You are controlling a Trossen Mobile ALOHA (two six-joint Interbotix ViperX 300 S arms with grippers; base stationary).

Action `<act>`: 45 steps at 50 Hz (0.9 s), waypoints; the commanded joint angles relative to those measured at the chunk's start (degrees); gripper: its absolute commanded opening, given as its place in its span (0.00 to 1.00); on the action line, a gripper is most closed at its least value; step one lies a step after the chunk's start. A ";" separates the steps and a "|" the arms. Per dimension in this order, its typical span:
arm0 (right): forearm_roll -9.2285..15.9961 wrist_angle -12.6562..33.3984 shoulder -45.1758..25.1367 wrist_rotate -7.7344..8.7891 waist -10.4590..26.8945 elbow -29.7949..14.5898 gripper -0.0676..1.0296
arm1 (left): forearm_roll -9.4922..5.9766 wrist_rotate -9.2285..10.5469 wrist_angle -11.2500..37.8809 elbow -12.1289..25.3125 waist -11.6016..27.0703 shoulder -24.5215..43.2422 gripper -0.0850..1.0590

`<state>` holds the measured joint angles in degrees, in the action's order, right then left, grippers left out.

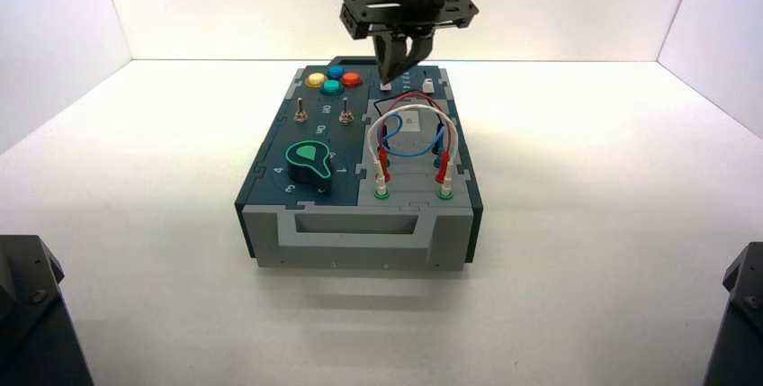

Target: Move the bottom slider to position 1.

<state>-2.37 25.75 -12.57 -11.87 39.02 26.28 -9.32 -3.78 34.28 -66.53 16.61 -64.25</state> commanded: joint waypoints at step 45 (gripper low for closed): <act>-0.35 0.18 -1.41 0.18 -0.62 -3.16 0.04 | -0.09 0.00 -0.79 0.88 0.44 0.70 0.05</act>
<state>-2.55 26.02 -14.77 -11.78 38.50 24.43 -9.32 -3.69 34.10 -66.53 16.70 -64.16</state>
